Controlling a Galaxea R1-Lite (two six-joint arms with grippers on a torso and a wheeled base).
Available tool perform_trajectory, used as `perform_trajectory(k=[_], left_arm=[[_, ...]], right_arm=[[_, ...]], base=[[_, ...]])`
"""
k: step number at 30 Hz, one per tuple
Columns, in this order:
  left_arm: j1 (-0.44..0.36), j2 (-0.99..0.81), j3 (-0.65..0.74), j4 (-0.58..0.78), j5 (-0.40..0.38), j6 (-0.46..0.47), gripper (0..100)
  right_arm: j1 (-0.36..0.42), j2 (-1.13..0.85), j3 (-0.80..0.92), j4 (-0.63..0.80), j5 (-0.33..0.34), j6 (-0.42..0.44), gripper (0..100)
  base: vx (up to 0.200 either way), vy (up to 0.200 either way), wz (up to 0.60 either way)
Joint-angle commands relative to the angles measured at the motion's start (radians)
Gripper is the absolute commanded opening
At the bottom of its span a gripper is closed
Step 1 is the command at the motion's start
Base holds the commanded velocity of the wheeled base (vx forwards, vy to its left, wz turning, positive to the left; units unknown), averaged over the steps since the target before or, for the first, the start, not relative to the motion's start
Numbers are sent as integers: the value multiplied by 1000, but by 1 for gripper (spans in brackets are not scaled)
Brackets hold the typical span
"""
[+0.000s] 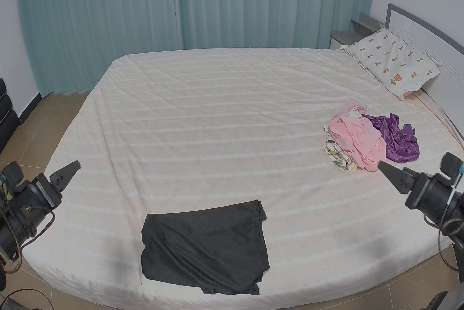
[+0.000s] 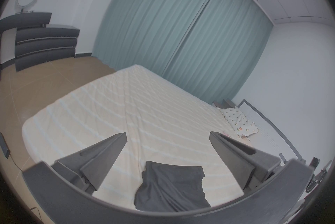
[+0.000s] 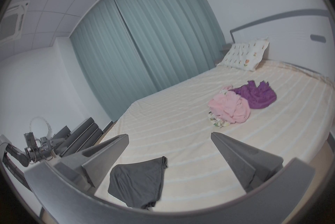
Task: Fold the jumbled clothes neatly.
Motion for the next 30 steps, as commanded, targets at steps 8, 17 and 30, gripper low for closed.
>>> perform_trajectory(k=[8,17,30], left_arm=[[5,-595,89,323,85,61,100],[6,-818,121,456,140,165,100],[13,-994,158,614,161,217,100]], right_arm=[[-142,-648,196,287,-31,-165,100],[-185,-823,239,458,-31,-174,100],[-224,-1122,227,806,-23,-200,100]], base=[[0,0,0],[0,0,0],[0,0,0]])
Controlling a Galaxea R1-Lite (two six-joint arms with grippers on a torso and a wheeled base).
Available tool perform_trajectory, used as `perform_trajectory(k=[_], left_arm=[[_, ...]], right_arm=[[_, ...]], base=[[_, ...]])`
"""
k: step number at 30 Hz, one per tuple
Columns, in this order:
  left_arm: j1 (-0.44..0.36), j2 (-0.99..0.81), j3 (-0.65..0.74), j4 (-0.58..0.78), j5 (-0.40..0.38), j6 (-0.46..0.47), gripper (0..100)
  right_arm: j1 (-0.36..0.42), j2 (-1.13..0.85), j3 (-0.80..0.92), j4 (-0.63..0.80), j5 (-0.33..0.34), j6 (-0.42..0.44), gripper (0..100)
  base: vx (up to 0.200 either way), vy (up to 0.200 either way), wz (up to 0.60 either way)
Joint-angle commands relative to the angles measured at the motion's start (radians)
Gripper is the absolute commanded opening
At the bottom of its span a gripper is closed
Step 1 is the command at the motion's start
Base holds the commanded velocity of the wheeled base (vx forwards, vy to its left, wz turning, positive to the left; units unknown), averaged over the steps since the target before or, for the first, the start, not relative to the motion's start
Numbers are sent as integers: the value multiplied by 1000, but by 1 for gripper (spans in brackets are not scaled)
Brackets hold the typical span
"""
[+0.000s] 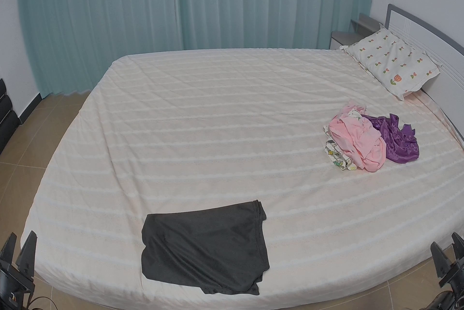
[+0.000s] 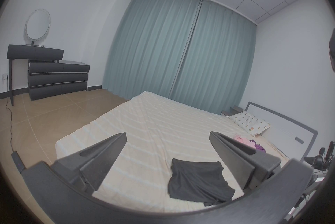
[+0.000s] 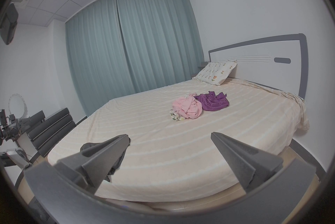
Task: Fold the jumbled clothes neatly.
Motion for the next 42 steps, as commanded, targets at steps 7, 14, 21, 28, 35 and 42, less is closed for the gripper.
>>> perform_trajectory(k=[7,14,21,28,35,42], left_arm=[[6,-225,79,70,4,165,100],[12,-238,105,69,31,208,100],[13,-240,105,61,155,356,100],[12,-237,103,64,147,381,100],[12,-238,103,90,-52,264,100],[12,-240,105,101,-68,292,100]], right_arm=[[-67,-138,4,65,12,-4,100],[-97,-137,5,63,12,-22,100],[-106,-137,10,49,19,-156,100],[-109,-137,8,54,141,-222,100],[-112,-137,5,62,140,-237,100],[-124,-128,-4,98,17,-239,100]], base=[[0,0,0],[0,0,0],[0,0,0],[0,0,0],[0,0,0],[0,0,0]])
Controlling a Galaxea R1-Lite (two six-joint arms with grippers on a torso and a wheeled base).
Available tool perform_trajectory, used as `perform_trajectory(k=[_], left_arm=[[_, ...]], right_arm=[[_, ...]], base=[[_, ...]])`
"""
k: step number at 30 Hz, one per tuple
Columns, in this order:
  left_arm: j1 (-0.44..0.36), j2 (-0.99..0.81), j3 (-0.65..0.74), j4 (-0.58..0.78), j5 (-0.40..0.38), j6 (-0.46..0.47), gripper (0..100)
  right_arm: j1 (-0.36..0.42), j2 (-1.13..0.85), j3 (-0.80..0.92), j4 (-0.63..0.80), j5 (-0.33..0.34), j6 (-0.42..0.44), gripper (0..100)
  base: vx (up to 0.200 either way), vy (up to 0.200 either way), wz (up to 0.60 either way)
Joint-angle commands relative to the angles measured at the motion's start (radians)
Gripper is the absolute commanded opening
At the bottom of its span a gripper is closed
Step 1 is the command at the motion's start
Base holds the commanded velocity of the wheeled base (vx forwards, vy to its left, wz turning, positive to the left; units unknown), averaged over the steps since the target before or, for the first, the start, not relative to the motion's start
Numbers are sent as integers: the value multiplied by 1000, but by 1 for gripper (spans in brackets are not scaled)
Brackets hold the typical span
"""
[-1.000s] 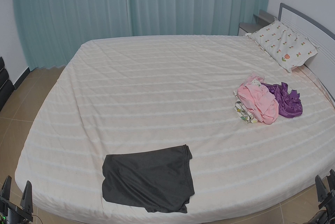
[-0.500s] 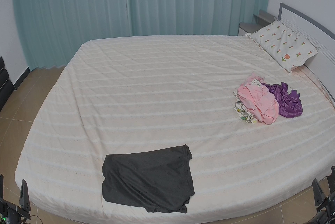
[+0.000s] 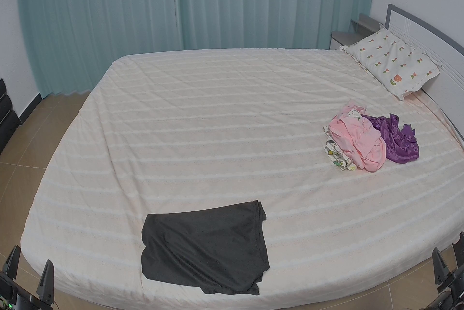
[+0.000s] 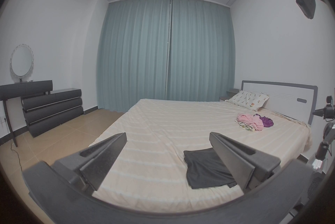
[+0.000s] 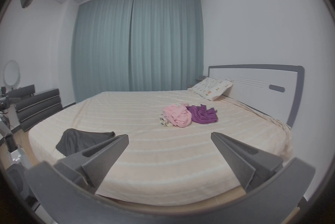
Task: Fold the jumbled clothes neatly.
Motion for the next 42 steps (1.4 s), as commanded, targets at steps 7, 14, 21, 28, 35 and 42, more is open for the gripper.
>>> perform_trajectory(k=[7,14,21,28,35,42], left_arm=[[2,-7,17,10,-15,36,100],[2,-10,17,10,-16,36,100],[0,-10,17,10,-16,37,100],[0,-10,17,12,-18,43,100],[0,-10,17,12,-19,43,100],[2,-10,17,12,-22,45,100]], right_arm=[[-32,72,-15,47,-176,-14,100],[-128,-77,-16,38,-99,-118,100],[-115,-96,10,-21,137,-24,100],[-118,-94,8,-19,271,14,100],[-118,-94,7,-15,258,-18,100],[-118,-94,4,2,206,-90,100]], base=[[0,0,0],[0,0,0],[0,0,0],[0,0,0],[0,0,0],[0,0,0]])
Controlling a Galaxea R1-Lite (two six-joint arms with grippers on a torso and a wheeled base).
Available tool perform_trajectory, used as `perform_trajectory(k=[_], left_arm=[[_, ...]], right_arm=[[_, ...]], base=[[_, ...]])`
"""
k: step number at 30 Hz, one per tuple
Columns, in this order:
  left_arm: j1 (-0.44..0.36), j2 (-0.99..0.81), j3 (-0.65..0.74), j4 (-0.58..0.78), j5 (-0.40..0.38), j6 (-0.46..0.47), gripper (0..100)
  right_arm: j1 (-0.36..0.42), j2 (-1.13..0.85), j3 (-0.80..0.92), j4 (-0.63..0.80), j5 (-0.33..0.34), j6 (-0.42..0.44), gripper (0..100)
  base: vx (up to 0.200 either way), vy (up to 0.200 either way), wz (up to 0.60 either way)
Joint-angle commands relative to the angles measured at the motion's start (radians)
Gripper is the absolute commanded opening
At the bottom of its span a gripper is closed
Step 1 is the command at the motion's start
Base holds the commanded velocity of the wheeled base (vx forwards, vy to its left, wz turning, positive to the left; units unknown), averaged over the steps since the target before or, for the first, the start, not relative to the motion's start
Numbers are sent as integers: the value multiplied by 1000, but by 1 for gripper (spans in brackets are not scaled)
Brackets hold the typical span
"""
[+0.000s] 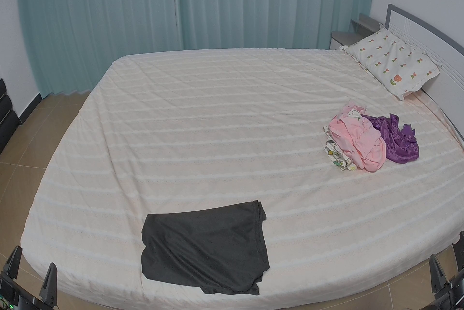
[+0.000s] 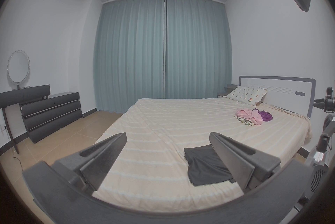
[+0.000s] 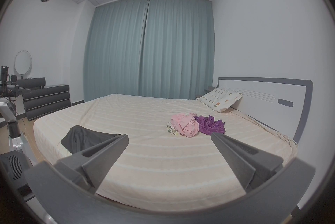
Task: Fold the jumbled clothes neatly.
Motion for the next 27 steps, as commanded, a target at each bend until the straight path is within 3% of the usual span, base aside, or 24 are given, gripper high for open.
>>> perform_trajectory(k=[1,5,8,12,17,27], left_arm=[[-1,-13,18,0,-1,0,100],[-1,-13,18,0,-4,0,100],[-1,-11,18,0,-4,0,100],[-1,-11,18,0,-41,0,100],[0,-11,18,0,-53,0,100],[-1,-11,18,0,-50,0,100]], right_arm=[[0,-13,3,1,0,-4,100],[0,-13,3,2,88,5,100],[0,-12,3,2,75,40,100],[0,-12,0,2,-27,-4,100],[0,-13,6,-15,89,-24,100],[3,-15,-1,-74,98,12,100]], base=[[0,0,0],[0,0,0],[0,0,0],[0,0,0],[0,0,0],[0,0,0]])
